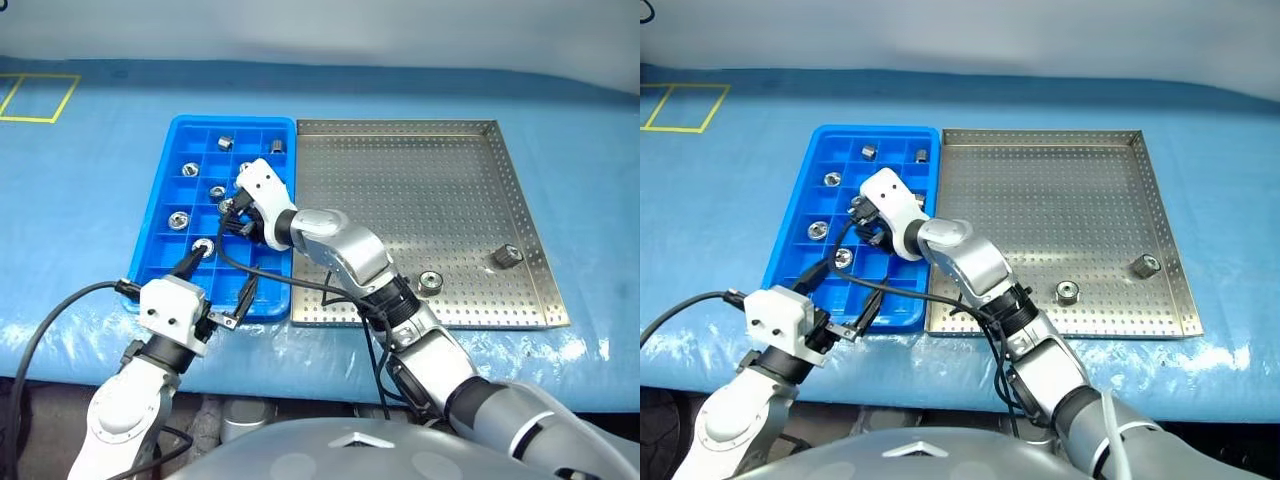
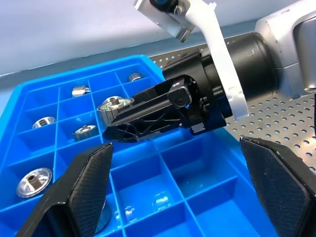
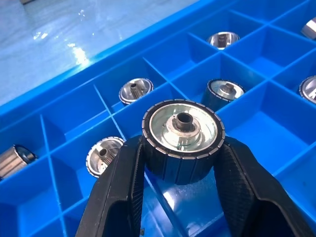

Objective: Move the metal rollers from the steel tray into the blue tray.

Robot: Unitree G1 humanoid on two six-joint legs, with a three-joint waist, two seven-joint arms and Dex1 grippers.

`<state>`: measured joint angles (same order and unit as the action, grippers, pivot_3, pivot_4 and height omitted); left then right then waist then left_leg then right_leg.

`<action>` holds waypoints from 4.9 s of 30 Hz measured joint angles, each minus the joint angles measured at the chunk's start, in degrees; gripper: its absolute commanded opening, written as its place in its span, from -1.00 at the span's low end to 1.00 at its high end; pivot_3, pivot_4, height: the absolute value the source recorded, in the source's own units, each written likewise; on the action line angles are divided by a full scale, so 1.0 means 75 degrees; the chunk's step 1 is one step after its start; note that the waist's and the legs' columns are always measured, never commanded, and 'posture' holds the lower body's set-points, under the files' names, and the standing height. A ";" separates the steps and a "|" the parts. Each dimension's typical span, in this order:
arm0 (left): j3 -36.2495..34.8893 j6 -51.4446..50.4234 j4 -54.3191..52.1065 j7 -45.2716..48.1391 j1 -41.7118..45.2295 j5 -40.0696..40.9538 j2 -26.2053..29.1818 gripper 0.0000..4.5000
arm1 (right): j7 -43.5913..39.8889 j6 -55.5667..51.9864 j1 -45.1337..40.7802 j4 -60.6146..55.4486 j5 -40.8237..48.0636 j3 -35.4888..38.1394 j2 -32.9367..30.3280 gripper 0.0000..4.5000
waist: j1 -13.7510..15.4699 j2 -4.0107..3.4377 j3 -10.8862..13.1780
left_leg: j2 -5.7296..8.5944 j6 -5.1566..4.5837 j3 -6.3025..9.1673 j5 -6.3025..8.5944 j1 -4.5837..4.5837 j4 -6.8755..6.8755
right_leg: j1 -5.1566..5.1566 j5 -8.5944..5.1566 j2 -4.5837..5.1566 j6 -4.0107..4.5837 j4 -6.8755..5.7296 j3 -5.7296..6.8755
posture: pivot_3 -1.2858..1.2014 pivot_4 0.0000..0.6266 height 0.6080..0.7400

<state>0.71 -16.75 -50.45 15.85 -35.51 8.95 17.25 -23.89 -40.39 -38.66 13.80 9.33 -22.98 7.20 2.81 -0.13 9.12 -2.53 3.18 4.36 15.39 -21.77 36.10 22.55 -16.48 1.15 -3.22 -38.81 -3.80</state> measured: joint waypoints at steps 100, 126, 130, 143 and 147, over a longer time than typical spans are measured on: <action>-0.0022 0.0776 0.0431 0.0232 -0.0300 0.0027 0.0022 1.00 | 0.0409 -0.2890 0.1168 -0.3677 0.1111 -0.0567 -0.1375 -0.22 | -0.0131 0.0007 -0.0012 | 0.0000 -0.0004 0.0005 -0.0008 0.0007 0.0006 | -0.0007 -0.0008 0.0003 0.0013 -0.0013 0.0008 | 0.22 -0.52 1.00; 0.1197 0.0420 0.1526 0.1038 0.2323 0.0166 0.0156 1.00 | 0.4599 -0.0775 0.2961 -0.4572 -0.0777 0.4799 -0.1215 0.63 | -0.0840 -0.0010 -0.0024 | -0.0007 -0.0001 -0.0020 -0.0009 0.0013 -0.0002 | -0.0002 -0.0009 -0.0001 0.0015 -0.0027 -0.0017 | 0.01 -0.52 1.00; 0.1349 0.0425 0.1808 0.1231 0.2569 0.0193 0.0150 1.00 | 0.5784 -0.0739 0.2962 -0.4756 -0.1022 0.5007 -0.0126 0.63 | -0.1005 -0.0027 -0.0026 | -0.0008 -0.0009 -0.0010 -0.0014 0.0019 0.0005 | -0.0006 -0.0009 -0.0007 0.0015 -0.0038 -0.0016 | 0.00 -0.52 1.00; 0.1514 0.0506 0.2235 0.1406 0.2668 0.0322 0.0129 1.00 | 0.8534 -0.0536 0.2565 -0.4907 -0.1236 0.5469 0.0313 0.63 | -0.1015 -0.0048 -0.0037 | 0.0002 -0.0012 -0.0016 -0.0019 0.0011 0.0008 | -0.0003 -0.0008 0.0005 0.0013 -0.0035 -0.0019 | 0.02 -0.52 1.00; 0.1552 0.0530 0.2235 0.1401 0.2599 0.0317 0.0134 1.00 | 0.8920 -0.0636 0.2543 -0.4645 -0.0840 0.5465 0.0322 0.63 | -0.1007 -0.0053 -0.0040 | 0.0002 -0.0013 -0.0015 -0.0020 0.0011 0.0008 | -0.0003 -0.0008 0.0004 0.0013 -0.0036 -0.0018 | 0.03 -0.52 1.00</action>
<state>12.35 -12.77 -33.69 26.35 -16.02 11.33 18.25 43.01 -45.15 -19.59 -21.04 3.03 18.01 9.62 -4.74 -0.53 8.82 -2.51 3.08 4.25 15.24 -21.69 36.16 22.52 -16.54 1.18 -3.12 -39.07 -3.94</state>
